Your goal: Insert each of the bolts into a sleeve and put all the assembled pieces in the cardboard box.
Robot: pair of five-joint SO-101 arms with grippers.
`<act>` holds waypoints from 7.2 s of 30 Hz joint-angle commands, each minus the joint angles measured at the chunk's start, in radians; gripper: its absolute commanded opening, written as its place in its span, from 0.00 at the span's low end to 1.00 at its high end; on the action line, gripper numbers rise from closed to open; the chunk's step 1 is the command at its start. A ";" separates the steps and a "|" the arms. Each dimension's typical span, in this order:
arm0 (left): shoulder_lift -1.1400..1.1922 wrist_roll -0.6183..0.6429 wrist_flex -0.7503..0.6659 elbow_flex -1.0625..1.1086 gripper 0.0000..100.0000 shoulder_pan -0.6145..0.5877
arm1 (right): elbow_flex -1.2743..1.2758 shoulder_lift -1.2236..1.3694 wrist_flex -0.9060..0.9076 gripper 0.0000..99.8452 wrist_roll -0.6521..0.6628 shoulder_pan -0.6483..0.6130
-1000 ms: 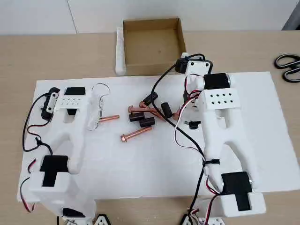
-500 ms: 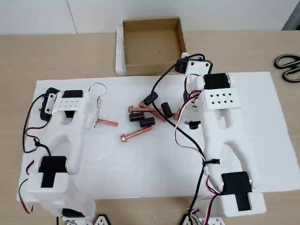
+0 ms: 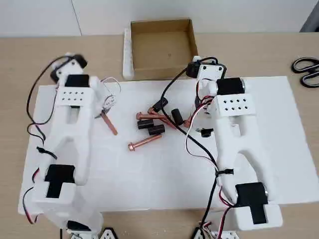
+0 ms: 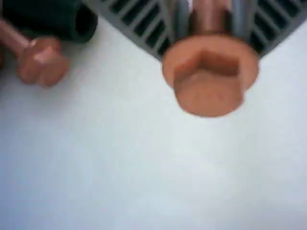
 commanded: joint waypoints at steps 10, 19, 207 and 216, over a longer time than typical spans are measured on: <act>-0.006 -0.497 0.166 -0.064 0.01 0.005 | -0.009 -0.058 -0.007 0.02 0.008 0.005; -0.006 -0.493 0.166 0.015 0.01 0.008 | -0.011 -0.059 -0.002 0.02 0.008 0.005; -1.068 -0.259 -0.600 0.855 0.01 0.598 | 1.461 -1.774 -0.901 0.00 -0.106 -0.412; -1.066 -0.259 -0.592 0.917 0.01 0.600 | 1.461 -1.774 -0.901 0.00 -0.106 -0.412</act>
